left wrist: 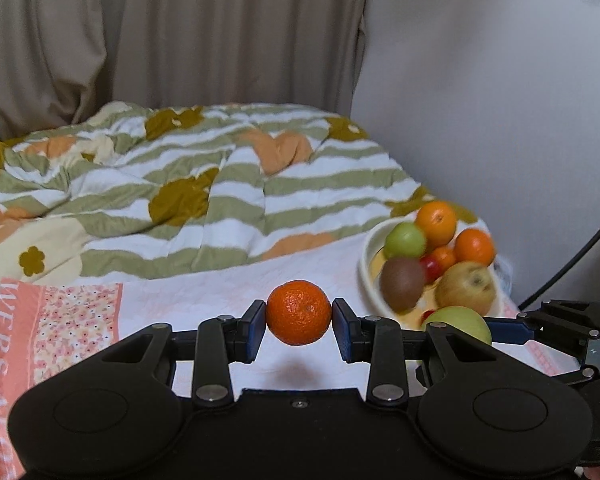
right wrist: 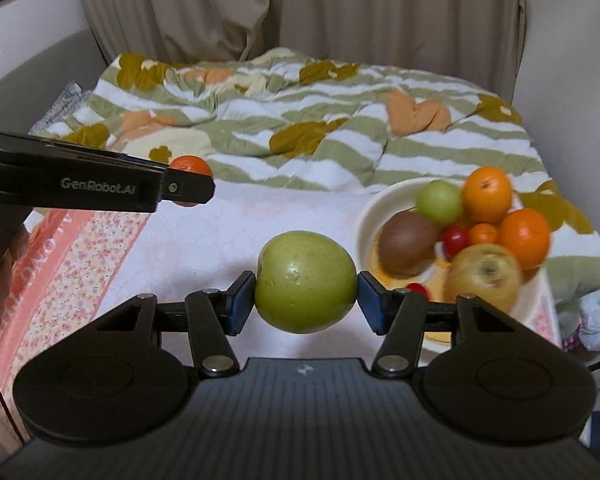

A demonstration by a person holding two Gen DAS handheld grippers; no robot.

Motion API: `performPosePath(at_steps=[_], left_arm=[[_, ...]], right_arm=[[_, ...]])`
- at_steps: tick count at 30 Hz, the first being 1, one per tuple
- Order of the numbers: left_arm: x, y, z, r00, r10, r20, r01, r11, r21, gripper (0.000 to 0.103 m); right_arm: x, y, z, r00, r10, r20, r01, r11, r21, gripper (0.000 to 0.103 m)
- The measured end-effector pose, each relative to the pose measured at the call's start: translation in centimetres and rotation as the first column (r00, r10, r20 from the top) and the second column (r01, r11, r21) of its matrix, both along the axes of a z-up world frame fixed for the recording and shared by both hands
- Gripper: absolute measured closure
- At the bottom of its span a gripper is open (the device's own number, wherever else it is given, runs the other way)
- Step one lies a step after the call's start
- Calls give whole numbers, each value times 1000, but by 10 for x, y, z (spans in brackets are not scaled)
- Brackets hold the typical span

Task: Organize fruits
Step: 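Carry the tangerine and green apple over the white bowl with both tools, then release the tangerine into the bowl while the right tool releases the green apple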

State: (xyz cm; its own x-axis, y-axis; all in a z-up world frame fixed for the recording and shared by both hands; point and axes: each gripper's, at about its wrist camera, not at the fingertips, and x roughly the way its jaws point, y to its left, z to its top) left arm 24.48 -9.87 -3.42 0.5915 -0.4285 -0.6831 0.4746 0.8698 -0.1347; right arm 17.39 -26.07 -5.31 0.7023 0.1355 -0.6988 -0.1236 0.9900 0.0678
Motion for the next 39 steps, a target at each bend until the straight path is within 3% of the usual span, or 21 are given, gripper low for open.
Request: performPosePath(at_steps=[10, 19, 26, 39], left_arm=[[-61, -61, 41, 989, 125, 79, -123, 992, -40, 64], [-76, -107, 49, 969, 221, 112, -217, 975, -51, 64], [-50, -135, 31, 979, 194, 66, -194, 981, -19, 64], [-9, -178, -35, 998, 47, -35, -44, 994, 98, 64]], right_arm=[[-34, -82, 45, 994, 75, 81, -75, 997, -12, 32], [-21, -146, 61, 982, 141, 123, -140, 990, -23, 32], [14, -173, 54, 986, 125, 113, -127, 992, 10, 32], [66, -188, 17, 995, 89, 38, -90, 995, 34, 32]])
